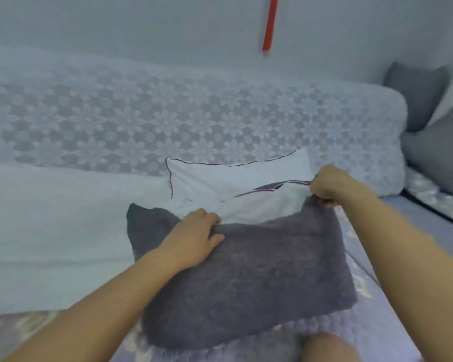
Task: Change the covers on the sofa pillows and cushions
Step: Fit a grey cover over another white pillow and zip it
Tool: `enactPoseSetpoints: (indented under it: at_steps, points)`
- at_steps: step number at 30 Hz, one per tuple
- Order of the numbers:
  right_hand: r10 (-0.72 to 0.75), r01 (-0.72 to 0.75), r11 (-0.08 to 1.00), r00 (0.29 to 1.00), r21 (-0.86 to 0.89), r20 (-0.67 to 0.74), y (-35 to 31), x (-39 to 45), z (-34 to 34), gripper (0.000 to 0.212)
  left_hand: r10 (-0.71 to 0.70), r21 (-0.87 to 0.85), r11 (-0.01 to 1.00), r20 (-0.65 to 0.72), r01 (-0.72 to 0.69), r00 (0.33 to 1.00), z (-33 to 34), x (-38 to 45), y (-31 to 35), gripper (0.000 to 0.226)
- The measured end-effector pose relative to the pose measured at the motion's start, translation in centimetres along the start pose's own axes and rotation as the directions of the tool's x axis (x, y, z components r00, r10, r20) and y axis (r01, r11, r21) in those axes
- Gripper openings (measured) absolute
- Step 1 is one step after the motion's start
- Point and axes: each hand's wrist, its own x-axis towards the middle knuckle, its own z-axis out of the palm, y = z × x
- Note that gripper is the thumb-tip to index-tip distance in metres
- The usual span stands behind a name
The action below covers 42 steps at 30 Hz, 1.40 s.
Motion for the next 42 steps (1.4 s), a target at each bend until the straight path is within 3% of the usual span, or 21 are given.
enactPoseSetpoints:
  at_steps: [3,5,7,8,9,10,11,12,14,16,18,20,23,26,31,33,36,38,40,42]
  points:
    - [0.033,-0.032,0.997,0.999,-0.076,0.008,4.7,1.8,2.1,0.017,0.011,0.192,0.981,0.119,-0.034,0.993,0.3,1.4,1.1,0.032]
    - [0.006,-0.035,0.976,0.991,-0.216,-0.133,6.8,2.6,3.4,0.028,0.019,0.305,0.947,0.248,-0.096,0.969,-1.1,2.3,2.8,0.034]
    - [-0.224,0.104,0.929,0.922,-0.354,-0.317,8.0,3.0,4.4,0.039,0.046,0.335,0.93,0.302,-0.152,0.952,-3.3,2.6,4.7,0.039]
    - [-0.389,0.234,0.888,0.84,-0.396,-0.377,8.2,3.1,4.6,0.044,0.04,0.296,0.945,0.325,-0.141,0.945,-4.5,2.7,5.2,0.042]
    - [-0.538,0.381,0.831,0.739,-0.406,-0.407,8.0,2.9,4.5,0.047,0.02,0.246,0.963,0.352,-0.113,0.936,-5.8,2.7,5.6,0.045]
    - [-0.609,0.496,0.789,0.707,-0.361,-0.359,7.7,2.7,4.1,0.045,-0.001,0.214,0.973,0.379,-0.086,0.925,-6.9,2.7,5.6,0.049]
    - [-0.626,0.568,0.779,0.73,-0.265,-0.275,7.5,2.5,3.6,0.039,-0.041,0.23,0.971,0.406,-0.059,0.913,-7.8,2.7,5.0,0.052]
    - [-0.585,0.551,0.802,0.802,-0.228,-0.119,7.4,2.7,3.4,0.034,-0.111,0.291,0.956,0.421,-0.018,0.9,-8.2,3.2,3.9,0.054]
    - [-0.416,0.451,0.821,0.892,-0.349,0.174,7.7,3.0,3.4,0.027,-0.298,0.441,0.889,0.358,0.121,0.885,-8.1,3.8,0.9,0.054]
    - [-0.221,0.372,0.77,0.918,-0.519,0.33,8.8,3.7,3.8,0.024,-0.415,0.505,0.818,0.185,0.276,0.891,-7.4,3.8,-1.1,0.049]
    - [-0.181,0.315,0.789,0.94,-0.528,0.29,9.8,4.3,4.2,0.024,-0.298,0.524,0.815,0.015,0.246,0.954,-6.9,3.7,-1.6,0.046]
    - [-0.367,0.362,0.837,0.928,-0.411,0.07,9.5,5.1,4.4,0.025,-0.103,0.381,0.915,-0.091,0.13,0.991,-6.5,3.0,-0.3,0.047]
    - [-0.683,0.677,0.729,0.713,-0.099,-0.157,5.5,3.9,5.6,0.034,0.064,0.049,0.997,-0.138,-0.058,0.988,-6.6,0.8,3.5,0.05]
    - [-0.758,0.742,0.638,0.653,0.205,-0.003,0.6,1.1,6.2,0.021,0.16,-0.03,0.986,-0.066,-0.162,0.985,-7.4,-2.9,6.0,0.042]
    - [-0.742,0.76,0.649,0.635,-0.002,0.214,-3.2,0.9,7.1,0.028,0.11,0.027,0.993,0.182,-0.117,0.977,-7.6,-9.6,6.5,0.033]
    - [-0.731,0.771,0.636,0.586,0.04,0.35,-4.4,-0.5,7.4,0.032,0.078,0.185,0.974,0.27,-0.131,0.96,-7.1,-10.9,6.1,0.038]
    - [-0.847,0.851,0.487,0.406,0.196,0.343,-5.5,-4.5,8.9,0.021,0.108,0.417,0.894,0.161,-0.167,0.981,-7.2,-11.4,4.7,0.04]
    - [-0.926,0.897,0.337,0.261,0.286,0.274,-6.0,-7.0,9.7,0.019,0.226,0.519,0.83,0.02,-0.203,0.974,-7.8,-11.3,3.5,0.035]
    - [-0.941,0.899,0.27,0.172,0.345,0.29,-6.7,-8.8,10.2,0.021,0.355,0.512,0.826,-0.149,-0.235,0.923,-8.1,-11.1,3.0,0.017]
    - [-0.935,0.913,0.25,0.139,0.324,0.327,-7.6,-9.8,10.9,0.021,0.413,0.462,0.856,-0.345,-0.231,0.843,-6.7,-11.1,3.4,0.01]
